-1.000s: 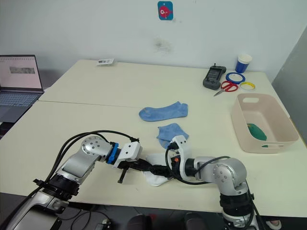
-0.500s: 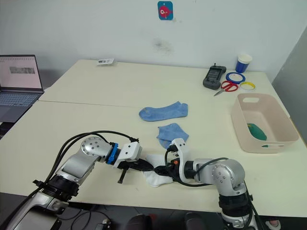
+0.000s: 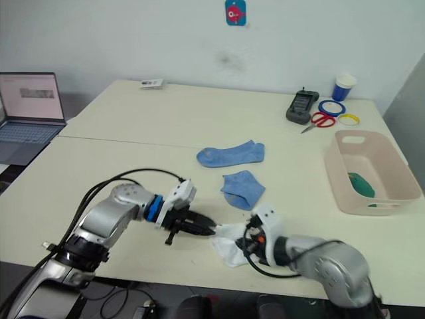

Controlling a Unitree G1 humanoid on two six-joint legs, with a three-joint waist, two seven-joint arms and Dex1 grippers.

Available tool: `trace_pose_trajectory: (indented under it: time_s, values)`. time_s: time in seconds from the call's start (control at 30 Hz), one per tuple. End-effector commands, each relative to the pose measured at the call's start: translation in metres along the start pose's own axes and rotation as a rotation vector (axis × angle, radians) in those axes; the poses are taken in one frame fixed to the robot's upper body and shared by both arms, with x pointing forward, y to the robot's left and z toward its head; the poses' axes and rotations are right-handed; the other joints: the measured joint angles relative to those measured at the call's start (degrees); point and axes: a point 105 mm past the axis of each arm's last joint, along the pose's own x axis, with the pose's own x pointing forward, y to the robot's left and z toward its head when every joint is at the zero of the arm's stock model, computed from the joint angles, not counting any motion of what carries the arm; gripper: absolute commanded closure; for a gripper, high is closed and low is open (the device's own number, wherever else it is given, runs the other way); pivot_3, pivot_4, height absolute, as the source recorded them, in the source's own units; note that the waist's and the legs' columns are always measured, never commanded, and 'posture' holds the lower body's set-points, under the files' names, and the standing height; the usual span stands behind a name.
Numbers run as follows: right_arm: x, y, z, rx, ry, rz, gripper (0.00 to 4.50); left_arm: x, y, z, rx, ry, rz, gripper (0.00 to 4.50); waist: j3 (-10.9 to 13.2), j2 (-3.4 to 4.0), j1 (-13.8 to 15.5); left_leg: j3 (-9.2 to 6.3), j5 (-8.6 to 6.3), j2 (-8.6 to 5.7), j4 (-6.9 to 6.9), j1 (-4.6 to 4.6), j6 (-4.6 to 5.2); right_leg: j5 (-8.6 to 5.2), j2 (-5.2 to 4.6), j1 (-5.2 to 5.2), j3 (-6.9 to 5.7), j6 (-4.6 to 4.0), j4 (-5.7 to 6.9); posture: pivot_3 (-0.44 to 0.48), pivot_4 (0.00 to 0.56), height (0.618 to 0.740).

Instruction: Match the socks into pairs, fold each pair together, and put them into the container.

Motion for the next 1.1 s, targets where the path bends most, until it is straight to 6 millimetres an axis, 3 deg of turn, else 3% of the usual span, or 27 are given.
trace_pose_trajectory:
  time_s: [0.03,0.13,0.27,0.37,0.43,0.57,0.67,0.8,0.93,1.1]
  values:
    - [-0.032,0.009,0.000,-0.069,-0.066,-0.045,4.36,0.005,-0.013,0.040,0.068,-0.078,-0.087,2.28,0.0,0.00,0.0,0.03,0.00,0.00,0.02,0.00,0.00,0.00,0.00,0.02,0.03,0.01,-0.03,0.000,0.150,0.725]
    - [-0.056,0.007,0.000,-0.065,-0.134,-0.112,4.36,0.010,-0.012,0.056,0.112,-0.103,-0.101,1.28,0.0,-0.01,-0.2,0.02,0.00,0.00,0.02,0.04,0.00,0.00,0.00,0.03,0.04,0.01,-0.01,0.000,0.150,0.725]
    - [-0.111,-0.028,0.018,-0.126,-0.228,-0.363,4.36,0.012,-0.007,0.075,0.143,-0.124,-0.118,0.00,0.2,0.09,-0.6,0.09,0.00,-0.07,0.09,0.15,0.00,0.01,0.03,0.09,0.10,0.01,0.03,0.000,0.150,0.725]
    - [-0.148,-0.039,0.037,-0.222,-0.264,-0.509,4.36,0.014,-0.006,0.078,0.161,-0.117,-0.141,0.00,0.2,0.09,-0.6,0.11,0.00,-0.13,0.03,0.18,0.00,0.01,0.10,0.10,0.12,0.02,-0.01,0.000,0.150,0.725]
    - [-0.186,-0.054,0.064,-0.348,-0.282,-0.672,4.36,0.016,-0.006,0.081,0.181,-0.121,-0.164,0.00,0.3,0.19,-0.7,0.09,0.00,-0.09,0.00,0.17,0.00,0.01,0.21,0.10,0.11,0.01,-0.05,0.000,0.150,0.725]
    - [-0.225,-0.084,0.104,-0.549,-0.211,-0.950,4.36,0.022,-0.006,0.088,0.211,-0.132,-0.190,0.00,0.4,0.13,-0.5,0.13,0.00,-0.10,0.02,0.18,0.00,0.01,0.30,0.11,0.10,0.01,-0.04,0.000,0.150,0.725]
    - [-0.231,-0.115,0.128,-0.756,-0.099,-1.078,4.36,0.025,-0.008,0.092,0.230,-0.140,-0.206,0.00,0.4,0.07,-0.6,0.14,0.00,-0.10,0.05,0.18,0.00,0.01,0.18,0.10,0.17,0.01,-0.09,0.000,0.150,0.725]
    - [-0.229,-0.156,0.140,-0.978,0.049,-1.140,4.36,0.027,-0.008,0.096,0.235,-0.158,-0.196,0.00,0.5,0.06,-0.5,0.22,0.01,-0.14,0.07,0.15,0.00,0.01,0.16,0.09,0.26,0.01,-0.15,0.000,0.150,0.725]
    - [-0.214,-0.186,0.135,-1.142,0.202,-1.067,4.36,0.025,-0.009,0.103,0.236,-0.190,-0.172,0.00,0.5,0.13,-0.4,0.28,0.01,-0.11,0.11,0.13,-0.01,0.01,0.09,0.06,0.30,0.01,-0.13,0.000,0.150,0.725]
    - [-0.192,-0.208,0.114,-1.141,0.350,-0.928,4.36,0.026,-0.010,0.108,0.221,-0.215,-0.146,0.00,0.6,0.23,-0.1,0.23,0.02,-0.08,0.10,0.13,-0.02,0.01,0.07,0.05,0.26,0.00,-0.07,0.000,0.150,0.725]
